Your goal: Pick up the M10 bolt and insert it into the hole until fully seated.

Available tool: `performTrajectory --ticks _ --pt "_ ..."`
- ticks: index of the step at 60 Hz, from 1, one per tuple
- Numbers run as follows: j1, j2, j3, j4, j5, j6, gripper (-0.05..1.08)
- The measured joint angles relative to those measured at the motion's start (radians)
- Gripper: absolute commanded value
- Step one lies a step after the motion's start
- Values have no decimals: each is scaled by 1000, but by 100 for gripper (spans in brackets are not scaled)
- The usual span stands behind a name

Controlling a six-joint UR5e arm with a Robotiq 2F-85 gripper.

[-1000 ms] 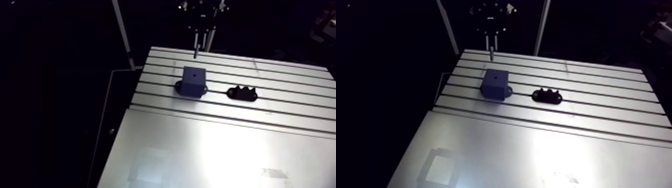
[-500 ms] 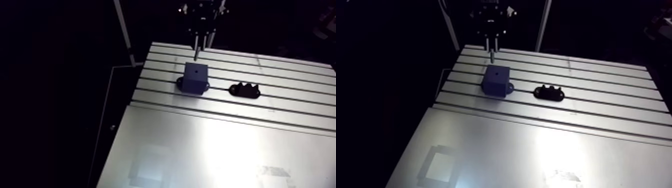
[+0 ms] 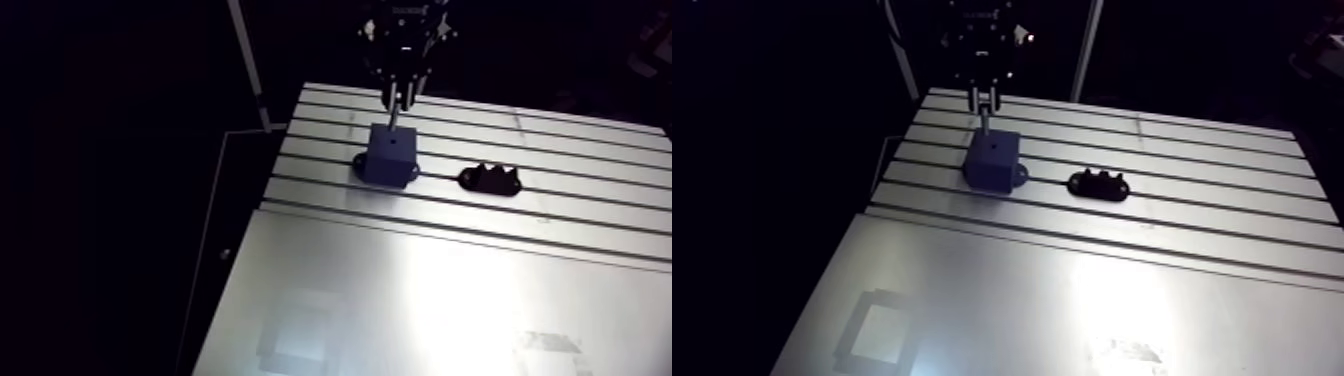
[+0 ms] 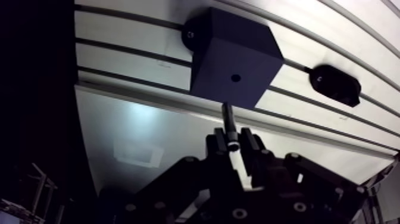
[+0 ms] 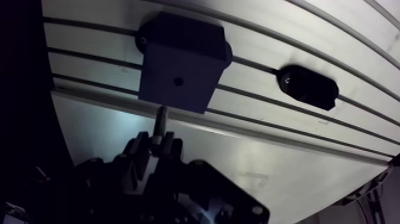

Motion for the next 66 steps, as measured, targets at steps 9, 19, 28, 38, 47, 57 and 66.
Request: performTrajectory --ticks 9,19,28,38,47,57,66 --pt "0 4 0 -8 -5 0 108" --pt "0 11 0 -19 -27 2 108" --pt "0 15 -1 -22 -39 5 108" --pt "0 16 -1 -23 -43 6 108" --pt "0 16 -1 -23 -44 6 108" --pt "0 18 -1 -23 -44 6 108" --pt "0 22 -1 -23 -43 6 108"
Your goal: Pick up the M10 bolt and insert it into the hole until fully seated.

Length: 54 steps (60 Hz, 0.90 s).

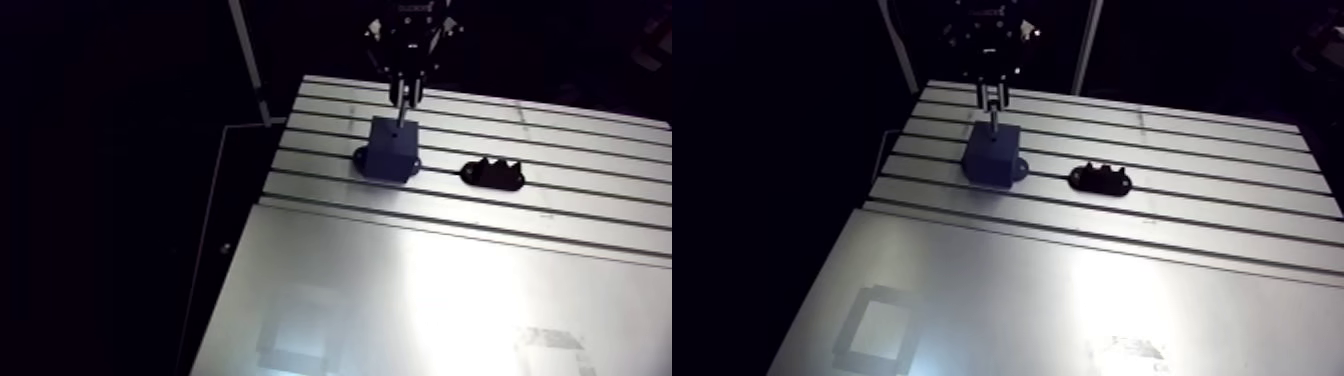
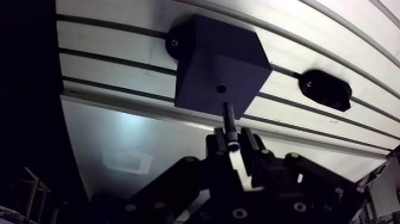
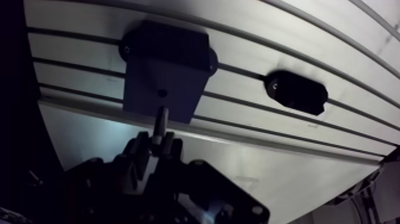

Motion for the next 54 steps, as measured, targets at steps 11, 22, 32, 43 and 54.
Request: performTrajectory --ticks 11,22,32,43,54 --pt "0 4 1 0 1 0 108" --pt "0 5 2 0 4 0 108" --pt "0 5 3 0 5 0 108" --pt "1 6 3 0 5 0 108" --pt "1 8 5 -1 5 1 108"
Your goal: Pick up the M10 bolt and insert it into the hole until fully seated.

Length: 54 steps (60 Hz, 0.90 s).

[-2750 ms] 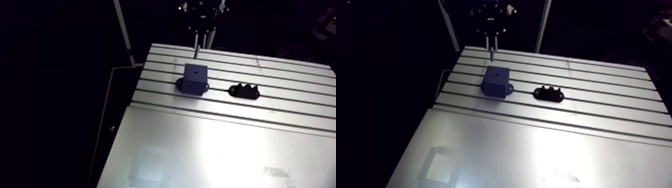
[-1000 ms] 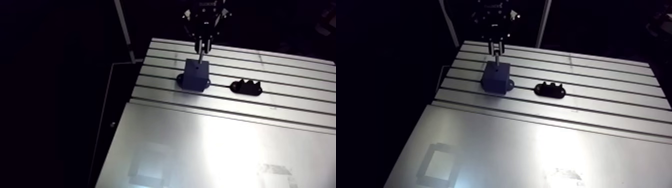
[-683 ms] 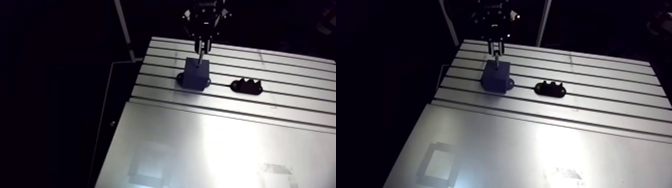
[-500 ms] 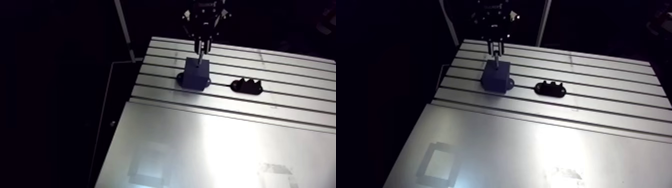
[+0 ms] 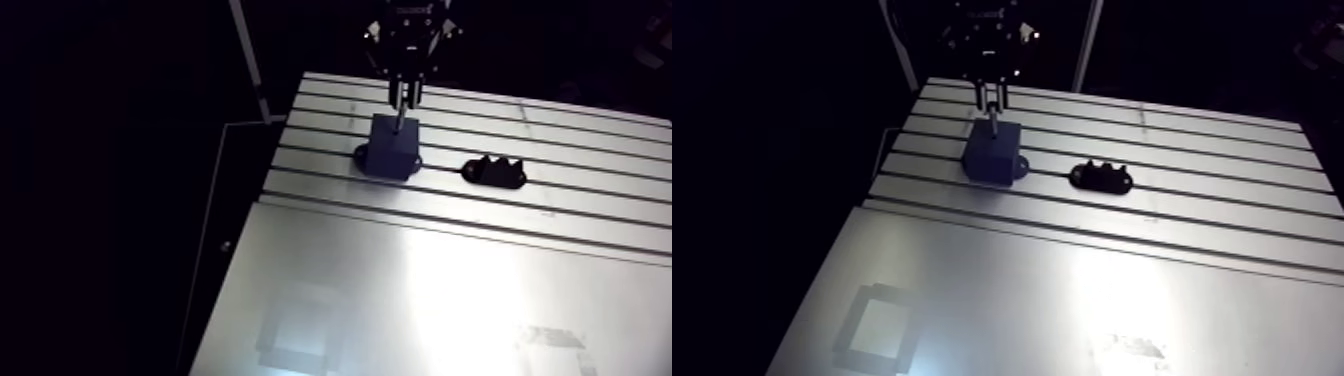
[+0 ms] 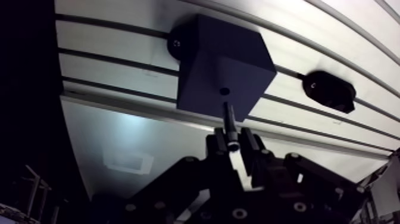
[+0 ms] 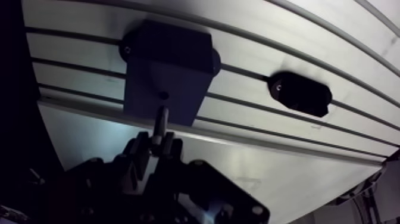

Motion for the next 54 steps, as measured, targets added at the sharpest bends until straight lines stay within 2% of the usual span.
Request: performTrajectory --ticks 54 --pt "1 14 1 -19 1 -2 108"
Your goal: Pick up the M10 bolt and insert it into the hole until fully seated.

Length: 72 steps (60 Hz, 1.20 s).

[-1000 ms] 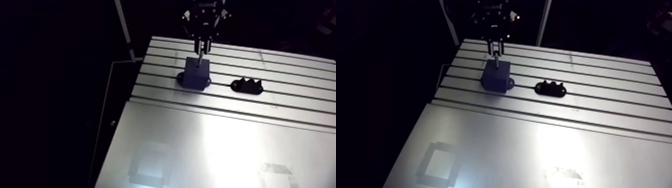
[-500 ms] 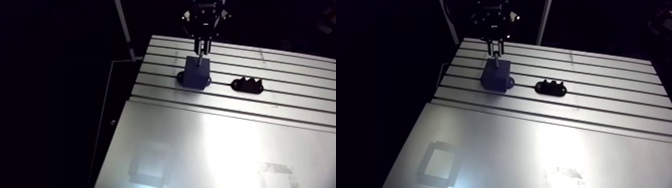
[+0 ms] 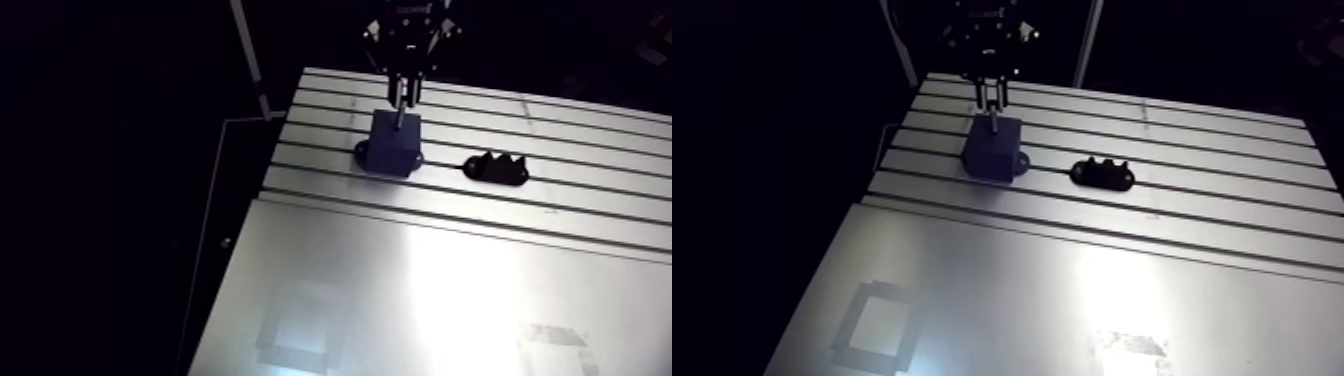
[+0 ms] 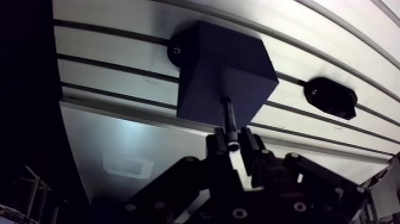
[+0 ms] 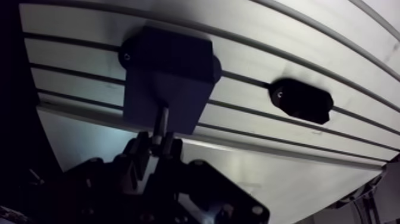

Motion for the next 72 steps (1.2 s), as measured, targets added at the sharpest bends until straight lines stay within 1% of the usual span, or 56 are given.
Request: performTrajectory --ticks 72 --pt "5 2 9 -7 -5 0 108"
